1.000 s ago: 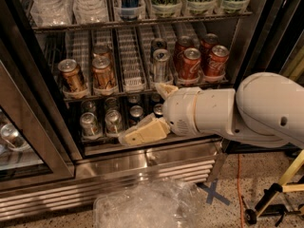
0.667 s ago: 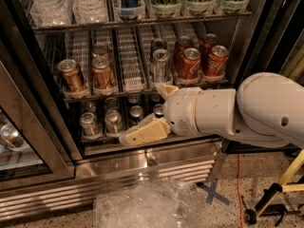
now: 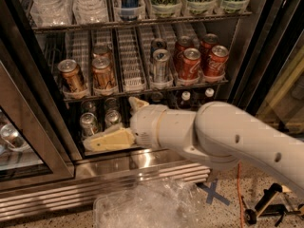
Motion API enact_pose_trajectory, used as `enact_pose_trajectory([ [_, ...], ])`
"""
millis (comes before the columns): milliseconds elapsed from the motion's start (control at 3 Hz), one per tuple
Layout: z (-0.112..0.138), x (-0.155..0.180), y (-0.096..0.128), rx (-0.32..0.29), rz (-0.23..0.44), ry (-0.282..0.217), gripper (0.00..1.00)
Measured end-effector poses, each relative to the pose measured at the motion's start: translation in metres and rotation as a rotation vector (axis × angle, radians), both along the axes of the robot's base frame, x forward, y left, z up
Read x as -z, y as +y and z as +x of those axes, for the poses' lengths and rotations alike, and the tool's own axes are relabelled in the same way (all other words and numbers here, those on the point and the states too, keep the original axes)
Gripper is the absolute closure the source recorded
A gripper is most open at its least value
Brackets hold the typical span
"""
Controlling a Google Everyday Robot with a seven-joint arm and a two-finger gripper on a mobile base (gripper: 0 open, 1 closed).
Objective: Pick orange can from middle shelf of fridge
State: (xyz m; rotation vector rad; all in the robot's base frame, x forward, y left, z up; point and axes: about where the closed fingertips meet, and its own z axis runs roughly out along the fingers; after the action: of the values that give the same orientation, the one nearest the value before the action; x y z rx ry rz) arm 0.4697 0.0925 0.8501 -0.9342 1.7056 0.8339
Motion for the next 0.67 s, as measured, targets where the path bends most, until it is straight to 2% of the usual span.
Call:
enact_pose_trajectory([
  [333, -0.003, 0.031, 0.029, 0.049, 0.15, 0.09, 0.0],
  [667, -0.013, 0.046, 0.058, 0.068, 0.237, 0.114, 0.0],
])
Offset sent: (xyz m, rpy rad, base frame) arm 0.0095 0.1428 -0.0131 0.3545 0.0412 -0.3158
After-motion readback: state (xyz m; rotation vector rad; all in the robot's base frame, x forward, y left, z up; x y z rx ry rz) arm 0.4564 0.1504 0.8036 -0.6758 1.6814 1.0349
